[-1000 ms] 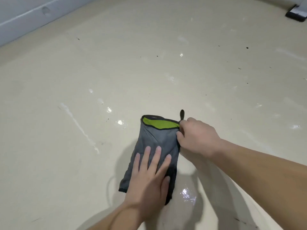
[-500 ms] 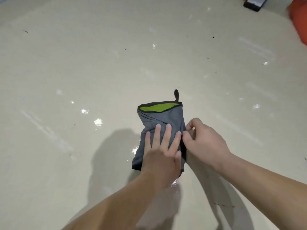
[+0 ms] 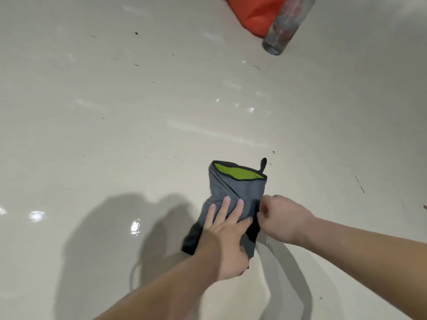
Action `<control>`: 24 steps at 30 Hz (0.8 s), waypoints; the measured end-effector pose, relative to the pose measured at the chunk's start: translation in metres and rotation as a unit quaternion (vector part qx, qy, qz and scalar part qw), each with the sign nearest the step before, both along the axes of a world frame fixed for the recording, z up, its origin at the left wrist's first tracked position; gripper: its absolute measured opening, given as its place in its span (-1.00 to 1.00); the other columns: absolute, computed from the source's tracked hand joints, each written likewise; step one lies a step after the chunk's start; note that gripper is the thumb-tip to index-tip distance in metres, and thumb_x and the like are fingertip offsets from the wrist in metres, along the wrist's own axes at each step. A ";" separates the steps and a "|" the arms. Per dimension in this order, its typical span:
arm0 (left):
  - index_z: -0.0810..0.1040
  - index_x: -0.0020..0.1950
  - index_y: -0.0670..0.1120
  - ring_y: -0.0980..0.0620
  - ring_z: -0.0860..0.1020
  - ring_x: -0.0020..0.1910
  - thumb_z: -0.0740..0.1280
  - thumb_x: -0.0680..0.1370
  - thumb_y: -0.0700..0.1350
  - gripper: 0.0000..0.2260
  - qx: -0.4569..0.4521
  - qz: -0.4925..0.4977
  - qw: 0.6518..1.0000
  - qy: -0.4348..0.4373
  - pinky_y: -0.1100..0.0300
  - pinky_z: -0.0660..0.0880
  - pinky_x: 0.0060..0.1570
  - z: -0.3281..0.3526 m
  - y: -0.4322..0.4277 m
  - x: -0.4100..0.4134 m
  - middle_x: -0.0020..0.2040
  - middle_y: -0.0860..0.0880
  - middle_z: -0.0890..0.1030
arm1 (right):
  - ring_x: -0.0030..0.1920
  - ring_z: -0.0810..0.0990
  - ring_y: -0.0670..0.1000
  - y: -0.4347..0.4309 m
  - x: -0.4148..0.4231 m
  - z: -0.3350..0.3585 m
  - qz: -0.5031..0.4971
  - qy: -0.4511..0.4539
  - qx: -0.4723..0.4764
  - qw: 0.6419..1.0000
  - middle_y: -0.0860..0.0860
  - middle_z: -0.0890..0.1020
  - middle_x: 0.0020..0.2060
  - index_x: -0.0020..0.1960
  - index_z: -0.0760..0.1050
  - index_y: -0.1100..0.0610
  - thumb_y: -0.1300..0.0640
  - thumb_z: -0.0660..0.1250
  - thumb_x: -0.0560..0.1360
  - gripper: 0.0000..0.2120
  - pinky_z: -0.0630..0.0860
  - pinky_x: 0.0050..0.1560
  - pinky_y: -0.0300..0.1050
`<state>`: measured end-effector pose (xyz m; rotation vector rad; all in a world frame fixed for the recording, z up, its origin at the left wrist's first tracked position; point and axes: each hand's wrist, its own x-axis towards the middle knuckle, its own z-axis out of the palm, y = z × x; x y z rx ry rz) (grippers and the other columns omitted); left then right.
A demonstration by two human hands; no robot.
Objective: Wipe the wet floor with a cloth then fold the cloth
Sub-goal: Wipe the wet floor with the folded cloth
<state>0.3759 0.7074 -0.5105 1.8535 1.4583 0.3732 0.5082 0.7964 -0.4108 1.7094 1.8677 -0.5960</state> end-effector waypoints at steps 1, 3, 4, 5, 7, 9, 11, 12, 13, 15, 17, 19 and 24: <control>0.48 0.46 0.07 0.09 -0.09 0.65 0.15 0.46 -0.13 -0.45 -0.027 0.048 0.995 -0.080 0.02 -0.23 0.60 0.008 0.005 -0.004 0.65 0.12 0.12 | -0.04 0.54 0.11 -0.002 0.001 -0.002 0.018 -0.001 -0.008 1.000 0.04 0.51 0.00 -0.15 0.35 0.00 0.00 0.17 0.59 -0.84 0.56 0.03 0.00; 0.64 0.26 0.01 0.20 0.33 0.50 0.13 0.52 -0.29 -0.56 -0.078 0.224 0.950 -0.202 0.19 0.14 0.56 0.024 0.012 -0.016 0.44 0.15 0.48 | 0.14 0.47 0.13 -0.007 -0.001 -0.009 0.054 0.020 0.011 0.998 0.05 0.44 0.12 0.04 0.42 0.02 -0.01 0.19 0.60 -0.88 0.52 0.17 0.03; 0.66 0.18 0.02 0.23 0.47 0.35 0.14 0.53 -0.34 -0.57 -0.080 0.298 0.926 -0.217 0.26 0.31 0.45 0.028 0.013 -0.022 0.31 0.18 0.58 | 0.25 0.40 0.12 -0.009 -0.003 -0.013 0.079 0.042 0.030 0.995 0.05 0.40 0.18 0.20 0.42 0.04 -0.03 0.21 0.60 -0.78 0.49 0.24 0.04; 0.66 0.14 0.02 0.23 0.54 0.23 0.16 0.53 -0.37 -0.58 -0.062 0.338 0.916 -0.209 0.32 0.40 0.31 0.034 0.013 -0.026 0.20 0.20 0.62 | 0.33 0.33 0.12 -0.012 -0.007 -0.017 0.099 0.082 0.046 0.991 0.05 0.36 0.25 0.33 0.37 0.05 -0.05 0.21 0.61 -0.66 0.46 0.29 0.06; 0.64 0.13 0.00 0.23 0.54 0.14 0.18 0.53 -0.38 -0.61 -0.020 0.328 0.930 -0.168 0.41 0.39 0.15 0.043 0.014 -0.035 0.12 0.18 0.61 | 0.47 0.21 0.14 -0.016 -0.020 -0.029 0.100 0.159 0.065 0.980 0.07 0.27 0.40 0.51 0.25 0.09 -0.09 0.22 0.62 -0.48 0.38 0.41 0.08; 0.63 0.16 -0.01 0.27 0.48 0.16 0.19 0.53 -0.36 -0.63 -0.016 0.311 0.943 -0.119 0.54 0.29 0.12 0.050 0.011 -0.042 0.17 0.18 0.54 | 0.60 0.02 0.20 -0.018 -0.042 -0.045 0.065 0.156 0.042 0.985 0.13 0.11 0.57 0.63 0.05 0.13 -0.19 0.18 0.63 -0.29 0.15 0.57 0.12; 0.60 0.16 0.08 0.35 0.43 0.21 0.22 0.56 -0.30 -0.66 -0.028 0.312 0.947 -0.071 0.60 0.23 0.12 0.062 0.001 -0.044 0.21 0.20 0.48 | 0.64 -0.24 0.25 -0.028 -0.062 -0.065 0.035 0.104 0.024 0.994 0.16 -0.17 0.65 0.67 -0.20 0.14 -0.38 0.02 0.59 -0.10 -0.13 0.61 0.25; 0.56 0.13 0.15 0.45 0.39 0.21 0.22 0.57 -0.28 -0.65 -0.027 0.309 0.949 -0.050 0.62 0.21 0.11 0.069 -0.006 -0.045 0.20 0.23 0.46 | 0.63 -0.33 0.26 -0.033 -0.067 -0.075 0.033 0.094 0.029 0.995 0.17 -0.29 0.65 0.67 -0.30 0.14 -0.46 -0.08 0.53 -0.03 -0.23 0.59 0.31; 0.53 0.12 0.19 0.54 0.33 0.20 0.22 0.58 -0.29 -0.64 -0.033 0.295 0.954 -0.033 0.65 0.18 0.10 0.076 -0.015 -0.048 0.21 0.25 0.44 | 0.61 -0.39 0.26 -0.036 -0.070 -0.084 0.035 0.099 0.030 0.994 0.17 -0.36 0.63 0.66 -0.36 0.12 -0.51 -0.16 0.47 0.01 -0.29 0.57 0.36; 0.50 0.23 0.12 0.53 0.30 0.24 0.22 0.59 -0.28 -0.65 -0.062 0.250 0.966 0.025 0.66 0.15 0.09 0.093 -0.030 -0.049 0.33 0.17 0.41 | 0.59 -0.45 0.26 -0.031 -0.055 -0.095 0.069 0.125 0.017 0.990 0.16 -0.44 0.60 0.64 -0.43 0.08 -0.55 -0.10 0.48 0.05 -0.37 0.53 0.40; 0.42 0.44 0.06 0.28 0.34 0.40 0.24 0.61 -0.22 -0.59 -0.125 0.200 0.965 0.117 0.55 0.20 0.15 0.116 -0.041 -0.048 0.50 0.10 0.31 | 0.56 -0.53 0.23 -0.015 -0.032 -0.096 0.134 0.125 0.004 0.983 0.14 -0.51 0.57 0.61 -0.49 0.05 -0.56 -0.07 0.50 0.04 -0.43 0.52 0.36; 0.29 0.56 0.05 0.09 0.32 0.50 0.24 0.62 -0.16 -0.50 -0.173 0.169 0.952 0.188 0.39 0.24 0.28 0.139 -0.033 -0.040 0.56 0.09 0.22 | 0.54 -0.57 0.20 0.001 -0.013 -0.096 0.184 0.154 0.014 0.971 0.12 -0.54 0.55 0.61 -0.50 0.05 -0.54 -0.11 0.52 0.00 -0.46 0.52 0.33; 0.29 0.52 -0.03 -0.06 0.37 0.42 0.23 0.60 -0.11 -0.53 -0.143 0.180 0.937 0.262 0.02 0.39 0.37 0.147 0.026 0.011 0.48 -0.01 0.36 | 0.58 -0.51 0.15 0.016 0.028 -0.106 0.255 0.189 0.099 0.943 0.12 -0.48 0.58 0.64 -0.44 0.06 -0.51 -0.23 0.53 -0.06 -0.41 0.55 0.31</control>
